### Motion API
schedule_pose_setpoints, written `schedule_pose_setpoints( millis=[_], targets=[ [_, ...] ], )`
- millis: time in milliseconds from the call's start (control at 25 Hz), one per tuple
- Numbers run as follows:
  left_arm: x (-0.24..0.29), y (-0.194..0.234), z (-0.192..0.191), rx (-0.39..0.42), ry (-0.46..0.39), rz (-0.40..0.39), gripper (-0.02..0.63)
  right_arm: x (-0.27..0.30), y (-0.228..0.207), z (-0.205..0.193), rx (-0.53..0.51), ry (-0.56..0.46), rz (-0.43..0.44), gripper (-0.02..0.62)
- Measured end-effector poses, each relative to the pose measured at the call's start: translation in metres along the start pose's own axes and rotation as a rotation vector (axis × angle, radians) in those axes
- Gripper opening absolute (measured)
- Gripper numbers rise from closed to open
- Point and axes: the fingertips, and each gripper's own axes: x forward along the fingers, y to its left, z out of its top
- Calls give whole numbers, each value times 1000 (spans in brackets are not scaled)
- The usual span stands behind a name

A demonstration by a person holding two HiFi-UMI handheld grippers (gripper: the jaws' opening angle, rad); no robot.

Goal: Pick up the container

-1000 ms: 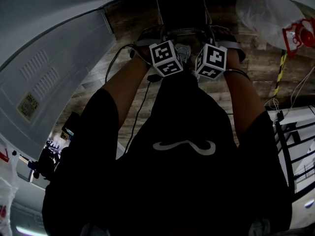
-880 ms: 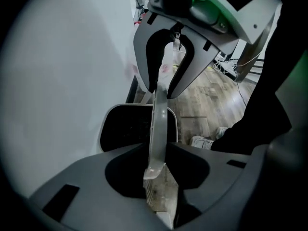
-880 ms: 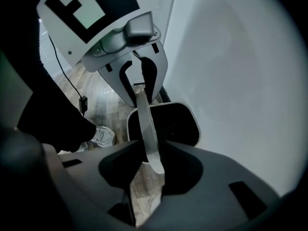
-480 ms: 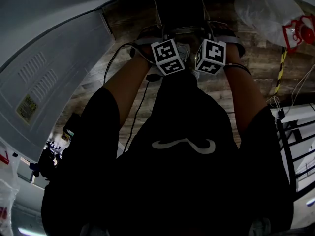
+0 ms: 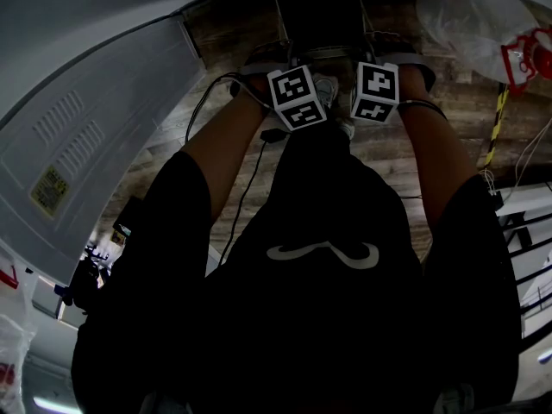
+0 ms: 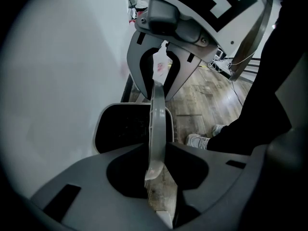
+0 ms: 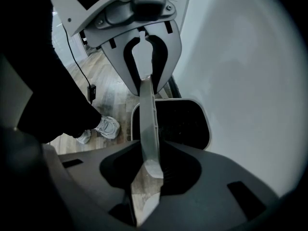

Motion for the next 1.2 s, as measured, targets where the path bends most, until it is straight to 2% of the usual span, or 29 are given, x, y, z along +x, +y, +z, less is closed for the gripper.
schedule_pose_setpoints(
  millis=[200,400,680,1200],
  targets=[
    [1,-3,1,26,17,-21,98,0,2,-2,-5,14,16,100],
    [-3,5,3,50,-5,-33,92,-4,-4,-1,-45,23,35,87],
    [-16,18,6,41,-10,-68,92,-16,-17,5,-31,-11,69,84],
    [-67,-25,23,4,-6,-183,92,-72,23,11,-8,-33,196,83]
  ],
)
